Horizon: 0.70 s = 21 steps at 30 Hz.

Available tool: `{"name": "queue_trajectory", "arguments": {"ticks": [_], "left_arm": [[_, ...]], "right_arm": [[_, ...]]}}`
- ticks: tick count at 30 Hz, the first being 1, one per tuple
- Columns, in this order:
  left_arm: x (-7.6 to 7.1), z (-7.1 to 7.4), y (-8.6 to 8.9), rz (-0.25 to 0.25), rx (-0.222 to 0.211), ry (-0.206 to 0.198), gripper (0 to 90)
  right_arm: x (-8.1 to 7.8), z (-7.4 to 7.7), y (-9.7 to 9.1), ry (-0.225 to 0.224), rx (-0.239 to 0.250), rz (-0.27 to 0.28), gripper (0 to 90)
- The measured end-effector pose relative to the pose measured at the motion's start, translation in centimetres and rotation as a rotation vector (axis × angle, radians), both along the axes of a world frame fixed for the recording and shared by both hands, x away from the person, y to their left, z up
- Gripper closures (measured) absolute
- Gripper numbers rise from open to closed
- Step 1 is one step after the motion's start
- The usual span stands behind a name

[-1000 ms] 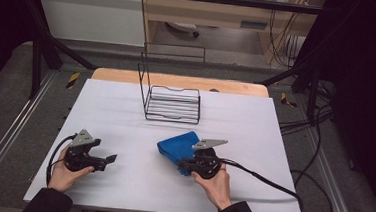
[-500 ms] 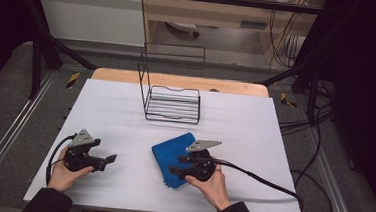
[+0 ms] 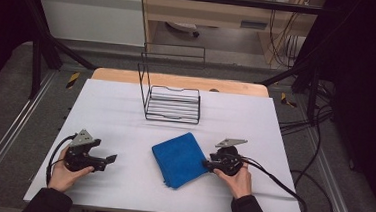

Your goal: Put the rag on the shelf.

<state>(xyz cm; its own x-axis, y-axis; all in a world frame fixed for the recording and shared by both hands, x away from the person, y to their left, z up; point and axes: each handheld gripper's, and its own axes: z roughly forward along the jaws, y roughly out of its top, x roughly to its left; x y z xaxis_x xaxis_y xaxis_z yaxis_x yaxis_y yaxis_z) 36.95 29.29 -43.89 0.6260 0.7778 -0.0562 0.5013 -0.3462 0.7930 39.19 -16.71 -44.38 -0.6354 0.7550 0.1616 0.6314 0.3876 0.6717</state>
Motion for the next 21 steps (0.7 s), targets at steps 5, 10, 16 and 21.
{"name": "queue_trajectory", "arguments": {"ticks": [5, 10, 16, 21], "left_arm": [[0.0, 0.0, -0.1, -0.002, 0.001, 0.003, 11.0], [0.0, 0.0, 0.0, 0.000, -0.001, 0.001, 11.0], [0.0, 0.0, 0.0, 0.001, -0.002, 0.002, 11.0], [0.0, 0.0, -0.1, 0.001, 0.000, 0.006, 11.0]], "right_arm": [[-0.2, -0.4, 0.4, 0.039, 0.032, 0.021, 69.1], [-0.2, -0.4, 0.5, 0.074, 0.067, 0.006, 85.2], [-1.1, 1.2, -0.4, 0.079, 0.085, -0.039, 87.7], [-2.8, 1.6, -1.4, 0.067, 0.040, -0.079, 87.5]]}}
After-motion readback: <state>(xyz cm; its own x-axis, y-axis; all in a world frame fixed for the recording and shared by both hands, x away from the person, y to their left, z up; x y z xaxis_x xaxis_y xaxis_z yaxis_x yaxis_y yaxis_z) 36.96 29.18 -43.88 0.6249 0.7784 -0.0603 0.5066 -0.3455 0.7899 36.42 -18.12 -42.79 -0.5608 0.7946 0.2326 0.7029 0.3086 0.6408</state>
